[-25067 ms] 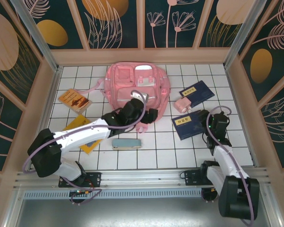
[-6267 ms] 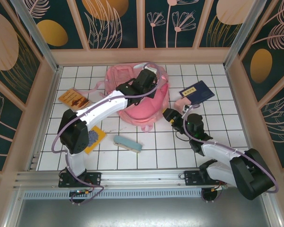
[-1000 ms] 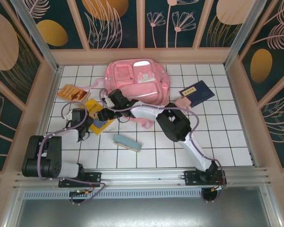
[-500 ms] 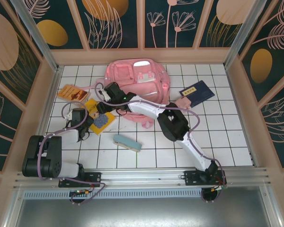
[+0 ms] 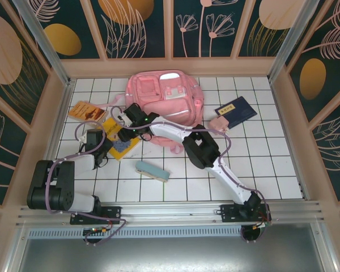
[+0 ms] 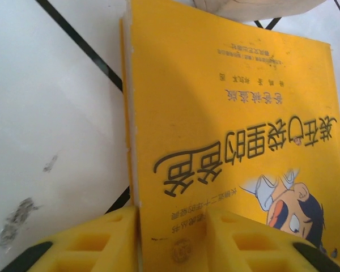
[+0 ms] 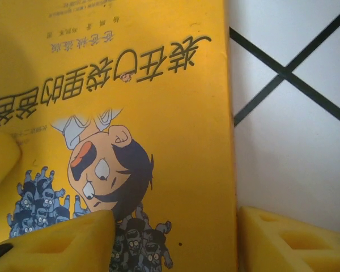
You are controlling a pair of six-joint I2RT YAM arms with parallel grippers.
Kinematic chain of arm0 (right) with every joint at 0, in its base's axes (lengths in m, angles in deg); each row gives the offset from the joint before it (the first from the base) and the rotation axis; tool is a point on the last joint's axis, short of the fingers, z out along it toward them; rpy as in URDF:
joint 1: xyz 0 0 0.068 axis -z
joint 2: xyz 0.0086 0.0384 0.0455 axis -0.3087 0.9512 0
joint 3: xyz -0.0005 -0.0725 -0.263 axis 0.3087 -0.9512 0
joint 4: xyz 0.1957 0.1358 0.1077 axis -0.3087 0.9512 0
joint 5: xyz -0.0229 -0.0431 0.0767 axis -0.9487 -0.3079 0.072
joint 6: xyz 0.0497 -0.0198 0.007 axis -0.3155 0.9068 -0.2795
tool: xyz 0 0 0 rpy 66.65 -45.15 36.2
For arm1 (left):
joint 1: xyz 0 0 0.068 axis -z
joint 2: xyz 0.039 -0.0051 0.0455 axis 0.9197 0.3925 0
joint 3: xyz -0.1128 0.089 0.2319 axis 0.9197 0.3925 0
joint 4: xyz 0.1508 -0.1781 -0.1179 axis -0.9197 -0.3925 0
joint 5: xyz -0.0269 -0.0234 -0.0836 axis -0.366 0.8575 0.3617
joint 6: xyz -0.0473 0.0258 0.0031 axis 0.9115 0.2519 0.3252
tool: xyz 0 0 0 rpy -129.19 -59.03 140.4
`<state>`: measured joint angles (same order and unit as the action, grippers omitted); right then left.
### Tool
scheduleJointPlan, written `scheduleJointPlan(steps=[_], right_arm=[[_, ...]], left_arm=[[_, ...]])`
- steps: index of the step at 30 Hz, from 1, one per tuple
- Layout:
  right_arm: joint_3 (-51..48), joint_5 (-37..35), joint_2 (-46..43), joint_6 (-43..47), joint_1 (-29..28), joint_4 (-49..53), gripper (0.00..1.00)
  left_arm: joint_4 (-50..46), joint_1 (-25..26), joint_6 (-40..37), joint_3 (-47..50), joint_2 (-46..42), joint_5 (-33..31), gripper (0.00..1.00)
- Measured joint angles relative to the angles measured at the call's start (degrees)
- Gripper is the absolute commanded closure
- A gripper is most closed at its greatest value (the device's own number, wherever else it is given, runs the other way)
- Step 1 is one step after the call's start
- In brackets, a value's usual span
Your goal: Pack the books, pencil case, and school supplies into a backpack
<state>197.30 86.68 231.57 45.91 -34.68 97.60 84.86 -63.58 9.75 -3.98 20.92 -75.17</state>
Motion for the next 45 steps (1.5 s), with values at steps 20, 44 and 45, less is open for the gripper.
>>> scheduleJointPlan(steps=[20,44,45], right_arm=[[-5.11,23.15,-4.07,0.50,5.20,4.11,0.46],[7.39,30.21,-0.24,-5.33,5.99,4.76,0.55],[10.12,30.23,0.72,-5.03,5.64,5.51,0.54]], left_arm=[[2.99,-0.37,-0.22,-0.24,1.73,2.10,0.68],[3.91,-0.42,-0.20,0.24,1.33,2.14,0.68],[3.98,-0.42,-0.17,0.26,1.33,2.12,0.68]])
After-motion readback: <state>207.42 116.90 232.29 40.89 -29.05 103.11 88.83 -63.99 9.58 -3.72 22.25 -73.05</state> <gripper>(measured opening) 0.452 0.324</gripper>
